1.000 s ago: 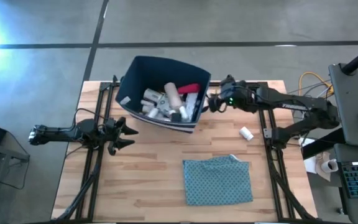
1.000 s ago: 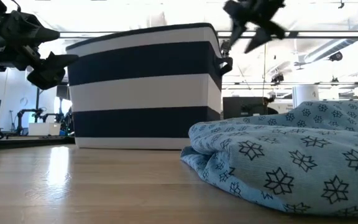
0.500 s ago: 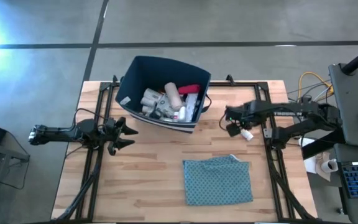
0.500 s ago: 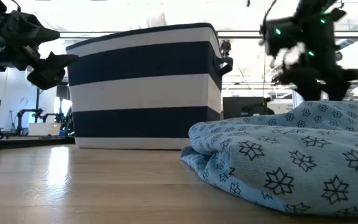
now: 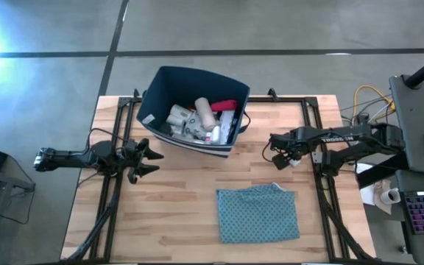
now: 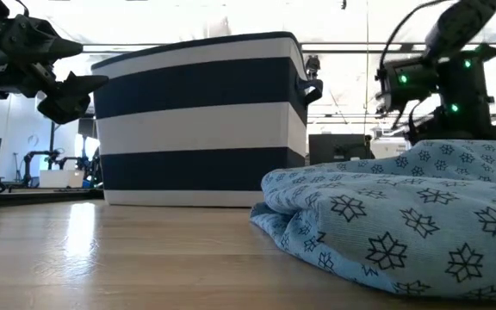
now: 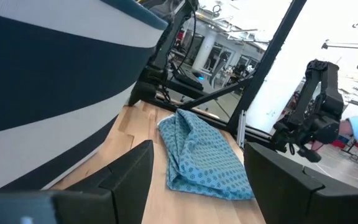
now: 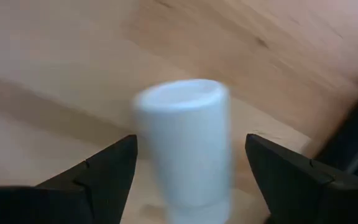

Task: Pick & place medical supplies in basket/bin
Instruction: Put the white medicine bottle into the blue bin, then adjust the blue bin

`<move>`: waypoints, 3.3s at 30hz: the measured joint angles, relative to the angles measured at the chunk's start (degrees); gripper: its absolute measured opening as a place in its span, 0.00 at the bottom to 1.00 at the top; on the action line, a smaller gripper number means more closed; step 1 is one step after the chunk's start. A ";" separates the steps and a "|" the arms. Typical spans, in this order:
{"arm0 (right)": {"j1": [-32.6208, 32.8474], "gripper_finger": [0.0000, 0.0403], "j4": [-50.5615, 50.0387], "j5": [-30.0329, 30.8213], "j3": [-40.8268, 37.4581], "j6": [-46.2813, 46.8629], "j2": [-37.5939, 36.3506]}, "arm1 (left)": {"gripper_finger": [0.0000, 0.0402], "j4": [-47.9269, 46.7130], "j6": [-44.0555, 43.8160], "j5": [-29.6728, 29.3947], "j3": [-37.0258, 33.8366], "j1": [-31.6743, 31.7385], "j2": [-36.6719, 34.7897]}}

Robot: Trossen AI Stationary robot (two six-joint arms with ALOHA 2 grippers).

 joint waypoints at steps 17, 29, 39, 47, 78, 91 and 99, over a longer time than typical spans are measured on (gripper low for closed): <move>0.06 0.40 15.65 10.12 3.10 16.43 -5.36 | 0.57 0.02 0.00 -0.02 0.00 -0.04 0.00; -2.84 0.47 44.60 22.46 30.45 -7.99 -3.07 | 0.57 0.02 0.02 0.01 0.00 -0.04 0.00; -3.58 0.55 25.10 10.54 59.11 -22.25 24.52 | 0.57 0.01 0.01 -0.02 0.00 -0.02 0.00; -1.41 0.73 15.62 27.25 69.06 -31.94 31.30 | 0.57 0.00 0.02 0.00 0.00 -0.02 0.00; 2.20 0.67 -7.68 10.65 35.65 9.45 12.95 | 0.57 0.00 0.01 0.00 0.00 -0.02 0.00; 10.84 0.62 36.33 -8.87 18.42 9.58 12.95 | 0.57 0.00 0.02 -0.02 0.00 -0.02 0.00; 12.97 0.62 51.61 1.57 16.18 14.70 12.95 | 0.57 0.00 0.02 0.00 0.00 -0.02 0.00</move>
